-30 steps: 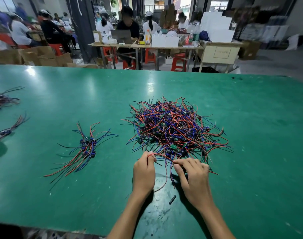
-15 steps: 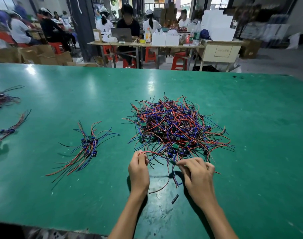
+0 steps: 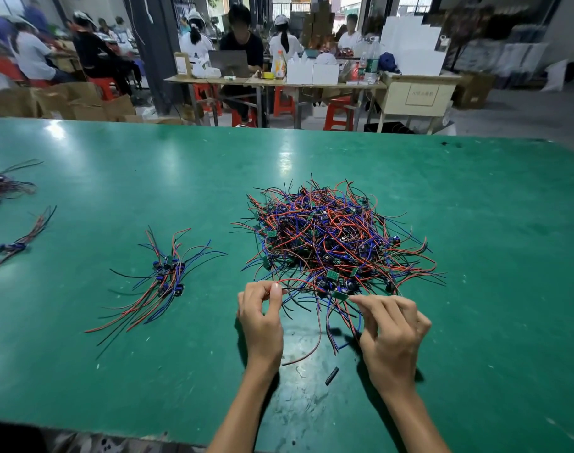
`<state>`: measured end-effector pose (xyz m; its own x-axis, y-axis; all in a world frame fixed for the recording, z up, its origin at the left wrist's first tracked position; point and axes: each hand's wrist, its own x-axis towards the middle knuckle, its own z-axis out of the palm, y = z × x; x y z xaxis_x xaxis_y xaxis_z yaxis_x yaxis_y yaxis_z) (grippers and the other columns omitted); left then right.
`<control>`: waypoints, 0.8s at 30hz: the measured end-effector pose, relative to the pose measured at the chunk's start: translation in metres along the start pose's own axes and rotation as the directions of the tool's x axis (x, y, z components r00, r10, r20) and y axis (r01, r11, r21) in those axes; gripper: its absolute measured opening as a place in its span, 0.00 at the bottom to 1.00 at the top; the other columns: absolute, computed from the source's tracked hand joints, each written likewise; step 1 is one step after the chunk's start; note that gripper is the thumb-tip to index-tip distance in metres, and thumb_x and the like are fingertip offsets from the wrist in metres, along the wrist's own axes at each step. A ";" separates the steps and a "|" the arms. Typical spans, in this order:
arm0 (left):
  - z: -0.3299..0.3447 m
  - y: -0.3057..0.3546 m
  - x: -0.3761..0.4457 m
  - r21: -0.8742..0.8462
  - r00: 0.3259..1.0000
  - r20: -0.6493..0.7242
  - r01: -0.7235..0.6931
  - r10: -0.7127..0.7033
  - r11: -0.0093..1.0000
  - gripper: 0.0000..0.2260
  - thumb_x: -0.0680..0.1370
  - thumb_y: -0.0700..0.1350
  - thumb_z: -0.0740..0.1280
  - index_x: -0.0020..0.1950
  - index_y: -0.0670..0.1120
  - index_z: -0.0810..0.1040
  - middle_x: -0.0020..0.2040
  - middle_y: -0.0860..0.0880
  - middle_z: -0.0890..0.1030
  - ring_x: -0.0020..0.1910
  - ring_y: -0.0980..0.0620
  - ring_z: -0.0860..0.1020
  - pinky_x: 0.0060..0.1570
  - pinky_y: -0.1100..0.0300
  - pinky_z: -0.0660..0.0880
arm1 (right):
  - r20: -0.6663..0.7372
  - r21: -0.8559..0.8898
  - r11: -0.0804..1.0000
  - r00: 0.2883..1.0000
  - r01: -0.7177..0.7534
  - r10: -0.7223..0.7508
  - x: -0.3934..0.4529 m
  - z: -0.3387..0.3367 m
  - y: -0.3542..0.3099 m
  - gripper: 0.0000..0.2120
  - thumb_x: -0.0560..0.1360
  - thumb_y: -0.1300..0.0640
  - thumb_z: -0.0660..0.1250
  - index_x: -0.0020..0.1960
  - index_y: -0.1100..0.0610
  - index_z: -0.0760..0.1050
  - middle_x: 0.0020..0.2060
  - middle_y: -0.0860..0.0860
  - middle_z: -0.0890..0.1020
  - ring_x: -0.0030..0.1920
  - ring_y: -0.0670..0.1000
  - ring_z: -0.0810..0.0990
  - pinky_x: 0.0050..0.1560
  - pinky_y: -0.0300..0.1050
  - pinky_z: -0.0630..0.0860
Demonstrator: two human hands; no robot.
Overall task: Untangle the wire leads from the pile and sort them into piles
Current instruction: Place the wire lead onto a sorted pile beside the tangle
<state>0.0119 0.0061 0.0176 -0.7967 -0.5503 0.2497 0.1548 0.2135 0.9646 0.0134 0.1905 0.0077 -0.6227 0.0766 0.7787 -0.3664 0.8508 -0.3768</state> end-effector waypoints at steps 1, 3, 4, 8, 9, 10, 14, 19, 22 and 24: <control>0.000 0.001 0.000 0.049 1.000 -0.022 -0.004 0.005 0.999 0.09 0.81 0.51 0.65 0.42 0.58 0.78 0.44 0.57 0.79 0.50 0.58 0.72 0.52 0.67 0.61 | -0.009 0.012 1.000 1.000 -0.009 0.009 0.000 0.000 0.000 0.16 0.70 0.63 0.69 0.53 0.47 0.84 0.46 0.40 0.82 0.52 0.50 0.76 0.53 0.46 0.58; 0.001 0.003 -0.002 0.164 0.998 -0.057 -0.030 0.040 0.986 0.08 0.82 0.49 0.67 0.44 0.60 0.79 0.46 0.59 0.80 0.50 0.57 0.72 0.51 0.59 0.58 | -0.025 0.056 0.998 0.999 -0.034 0.036 -0.001 -0.001 0.000 0.16 0.68 0.64 0.69 0.51 0.49 0.84 0.45 0.40 0.82 0.52 0.50 0.75 0.52 0.47 0.58; 0.002 0.004 -0.002 0.214 0.994 -0.075 -0.059 0.076 0.975 0.08 0.82 0.48 0.66 0.46 0.61 0.79 0.46 0.59 0.80 0.49 0.55 0.71 0.48 0.57 0.56 | -0.032 0.081 0.996 0.998 -0.043 0.045 0.000 -0.002 0.000 0.14 0.69 0.64 0.68 0.49 0.49 0.84 0.44 0.39 0.81 0.51 0.51 0.74 0.51 0.47 0.58; 0.003 0.005 -0.003 0.301 0.984 -0.073 -0.135 0.164 0.944 0.12 0.85 0.49 0.59 0.54 0.64 0.80 0.43 0.58 0.74 0.48 0.55 0.67 0.44 0.53 0.54 | -0.066 0.139 0.990 0.997 -0.038 0.047 0.002 -0.003 -0.002 0.09 0.71 0.62 0.65 0.45 0.53 0.83 0.43 0.38 0.79 0.49 0.50 0.73 0.49 0.47 0.58; 0.003 0.005 -0.003 0.305 0.984 -0.060 -0.141 0.166 0.942 0.13 0.85 0.49 0.57 0.56 0.64 0.80 0.43 0.59 0.73 0.48 0.55 0.66 0.44 0.52 0.54 | -0.077 0.144 0.989 0.996 -0.038 0.050 0.002 -0.003 -0.002 0.09 0.70 0.63 0.65 0.44 0.54 0.83 0.43 0.38 0.79 0.49 0.49 0.73 0.49 0.47 0.59; 0.004 0.004 -0.003 0.304 0.985 -0.047 -0.142 0.164 0.942 0.14 0.84 0.48 0.57 0.56 0.65 0.80 0.43 0.59 0.73 0.49 0.55 0.66 0.44 0.52 0.54 | -0.089 0.145 0.988 0.994 -0.042 0.056 0.002 -0.004 -0.001 0.10 0.69 0.65 0.66 0.43 0.54 0.82 0.43 0.38 0.80 0.49 0.49 0.73 0.48 0.47 0.59; 0.003 0.005 -0.004 0.284 0.983 -0.080 -0.135 0.164 0.949 0.19 0.81 0.37 0.66 0.52 0.64 0.82 0.43 0.56 0.74 0.49 0.54 0.68 0.46 0.53 0.55 | -0.115 0.122 0.992 0.992 -0.044 0.058 0.002 -0.004 -0.001 0.13 0.66 0.70 0.68 0.43 0.54 0.82 0.44 0.39 0.81 0.48 0.50 0.73 0.47 0.46 0.61; 0.002 0.008 -0.009 0.349 0.937 -0.178 -0.225 0.300 0.910 0.28 0.68 0.21 0.64 0.46 0.54 0.86 0.43 0.53 0.73 0.46 0.52 0.67 0.41 0.54 0.54 | -0.112 0.152 0.988 0.994 -0.005 0.022 0.000 -0.002 0.000 0.17 0.64 0.73 0.66 0.44 0.54 0.82 0.45 0.42 0.83 0.47 0.51 0.73 0.44 0.52 0.69; 0.001 0.006 -0.011 0.369 0.907 -0.246 -0.238 0.341 0.899 0.30 0.62 0.18 0.60 0.42 0.52 0.84 0.44 0.52 0.73 0.46 0.51 0.66 0.40 0.55 0.54 | -0.113 0.144 0.990 0.994 0.009 0.008 -0.002 -0.002 0.002 0.17 0.64 0.72 0.66 0.44 0.54 0.82 0.45 0.43 0.84 0.46 0.52 0.75 0.45 0.51 0.67; 0.002 0.009 -0.012 0.401 0.913 -0.263 -0.190 0.312 0.896 0.27 0.65 0.22 0.62 0.43 0.54 0.82 0.49 0.53 0.75 0.51 0.51 0.68 0.42 0.55 0.53 | -0.120 0.150 0.988 0.993 0.026 -0.008 -0.002 -0.001 0.001 0.16 0.67 0.71 0.67 0.46 0.52 0.81 0.44 0.44 0.84 0.46 0.52 0.75 0.45 0.50 0.66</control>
<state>0.0219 0.0167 0.0231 -0.5252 -0.6485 0.5510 0.0557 0.6199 0.7827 0.0153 0.1921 0.0061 -0.5323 0.1321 0.8362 -0.4822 0.7646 -0.4277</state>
